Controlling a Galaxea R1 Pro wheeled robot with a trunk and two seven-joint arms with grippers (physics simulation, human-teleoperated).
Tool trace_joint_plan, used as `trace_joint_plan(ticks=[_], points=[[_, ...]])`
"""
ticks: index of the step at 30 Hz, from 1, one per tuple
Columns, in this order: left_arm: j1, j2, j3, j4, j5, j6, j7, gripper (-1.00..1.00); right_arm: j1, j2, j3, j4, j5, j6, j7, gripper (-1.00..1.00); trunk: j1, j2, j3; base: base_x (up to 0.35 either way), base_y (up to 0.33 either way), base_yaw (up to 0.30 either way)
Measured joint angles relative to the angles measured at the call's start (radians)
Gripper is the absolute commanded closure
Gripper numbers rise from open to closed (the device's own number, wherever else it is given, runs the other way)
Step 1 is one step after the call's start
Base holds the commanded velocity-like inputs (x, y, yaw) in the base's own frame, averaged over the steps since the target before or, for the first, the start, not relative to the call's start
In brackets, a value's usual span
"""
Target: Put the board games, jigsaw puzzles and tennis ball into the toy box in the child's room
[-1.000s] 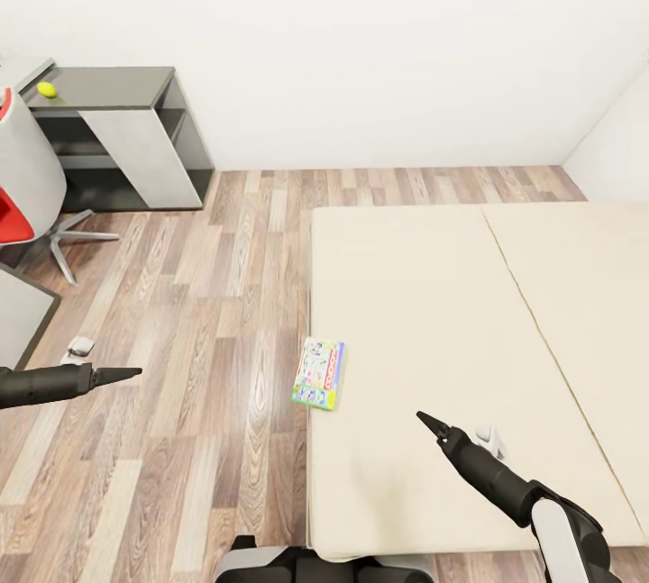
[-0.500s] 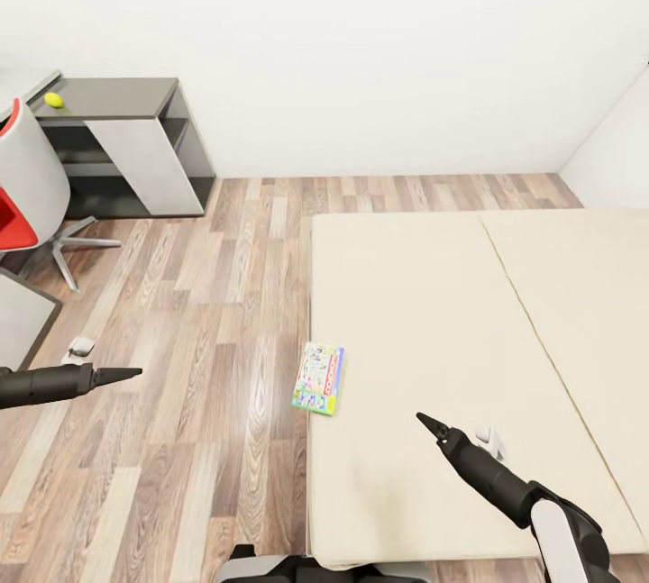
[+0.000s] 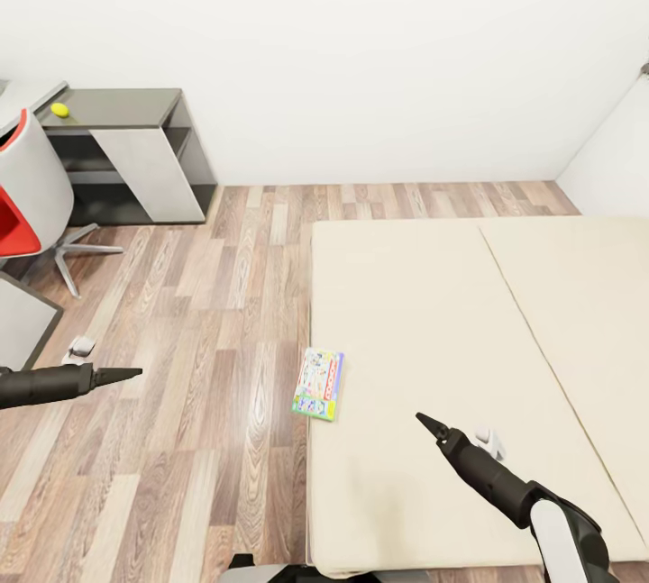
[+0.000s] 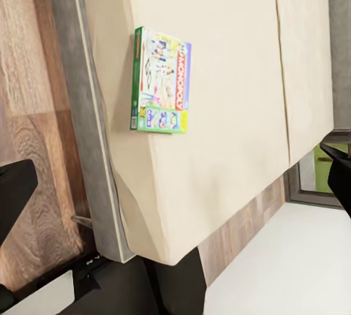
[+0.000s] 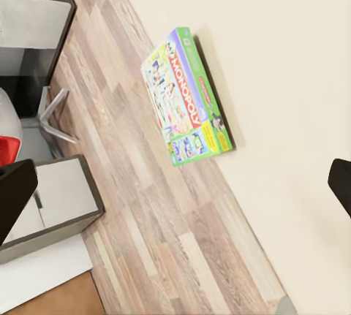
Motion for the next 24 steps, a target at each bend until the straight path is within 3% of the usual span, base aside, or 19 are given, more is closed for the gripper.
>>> trace_joint_plan(ticks=[8,24], points=[[0.0,0.0,0.0,0.0,0.0,0.0,0.0,-1.0,0.0,0.0,0.034,0.004,0.003,0.0,0.0,-1.0,0.0,0.0,0.013,0.0,0.0,0.0],[0.0,0.0,0.001,0.0,0.0,0.0,0.0,-1.0,-0.002,-0.002,0.043,0.012,0.001,-0.042,0.001,-1.0,0.0,0.0,0.04,0.0,0.0,0.0]])
